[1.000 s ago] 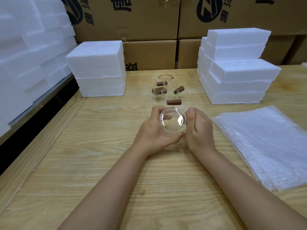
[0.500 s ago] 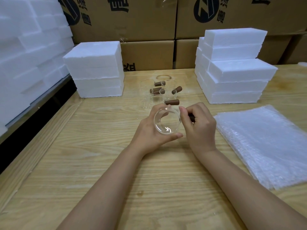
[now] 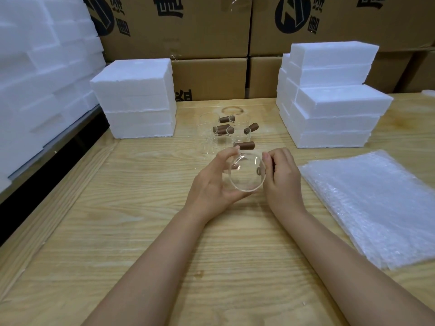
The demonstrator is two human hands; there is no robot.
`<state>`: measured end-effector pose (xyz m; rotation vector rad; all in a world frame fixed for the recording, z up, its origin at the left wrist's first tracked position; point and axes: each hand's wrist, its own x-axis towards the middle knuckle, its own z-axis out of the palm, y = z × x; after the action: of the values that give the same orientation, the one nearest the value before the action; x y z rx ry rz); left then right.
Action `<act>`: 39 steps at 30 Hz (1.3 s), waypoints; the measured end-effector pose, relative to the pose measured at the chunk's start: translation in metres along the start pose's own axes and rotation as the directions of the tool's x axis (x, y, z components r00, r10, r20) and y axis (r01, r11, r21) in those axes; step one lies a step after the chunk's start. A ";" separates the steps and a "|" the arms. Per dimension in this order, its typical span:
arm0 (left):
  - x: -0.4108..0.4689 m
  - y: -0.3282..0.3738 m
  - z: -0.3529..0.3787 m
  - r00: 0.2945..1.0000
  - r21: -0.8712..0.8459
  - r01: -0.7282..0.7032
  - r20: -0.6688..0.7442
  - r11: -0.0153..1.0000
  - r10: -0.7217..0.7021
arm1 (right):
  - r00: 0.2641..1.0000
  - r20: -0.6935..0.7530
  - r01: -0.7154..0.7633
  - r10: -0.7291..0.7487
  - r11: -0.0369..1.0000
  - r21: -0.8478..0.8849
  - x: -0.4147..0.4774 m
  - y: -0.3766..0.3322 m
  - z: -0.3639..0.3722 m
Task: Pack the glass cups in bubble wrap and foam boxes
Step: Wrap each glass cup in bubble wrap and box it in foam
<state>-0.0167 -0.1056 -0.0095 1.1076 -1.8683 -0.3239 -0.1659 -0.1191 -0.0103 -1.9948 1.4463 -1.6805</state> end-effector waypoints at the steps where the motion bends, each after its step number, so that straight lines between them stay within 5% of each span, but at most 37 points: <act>1: 0.000 0.000 0.000 1.000 0.005 0.018 0.000 1.000 -0.018 | 1.000 0.006 -0.009 0.009 1.000 -0.003 0.001 0.000 0.000; 7: 0.001 -0.002 -0.001 0.995 -0.023 0.094 0.037 0.995 -0.093 | 0.998 0.053 -0.041 0.043 0.998 -0.037 0.000 0.004 0.001; 22: 0.004 -0.005 -0.003 0.966 -0.232 0.252 0.120 0.939 -0.230 | 0.985 -0.139 0.097 -0.104 0.994 -0.056 0.001 -0.009 -0.004; 25: 0.003 -0.004 -0.005 0.940 -0.491 0.333 0.235 0.805 -0.245 | 0.982 -0.157 0.096 -0.102 0.994 -0.045 0.002 -0.006 -0.004; 30: 0.013 0.003 -0.011 0.841 -0.758 0.520 0.374 0.394 -0.392 | 0.976 -0.169 0.127 -0.134 0.991 -0.051 0.000 -0.006 -0.001; 34: 0.012 0.001 -0.010 0.832 -0.778 0.517 0.359 0.357 -0.423 | 0.988 -0.136 0.080 -0.077 0.997 0.014 -0.001 -0.003 0.001; 39: 0.011 -0.005 -0.009 0.844 -0.787 0.484 0.306 0.382 -0.440 | 0.982 -0.044 -0.176 0.184 0.974 0.142 -0.002 0.002 0.003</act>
<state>-0.0089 -0.1156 -0.0017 0.8592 -1.0742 -1.4512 -0.1638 -0.1203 -0.0136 -1.7031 1.4381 -1.7209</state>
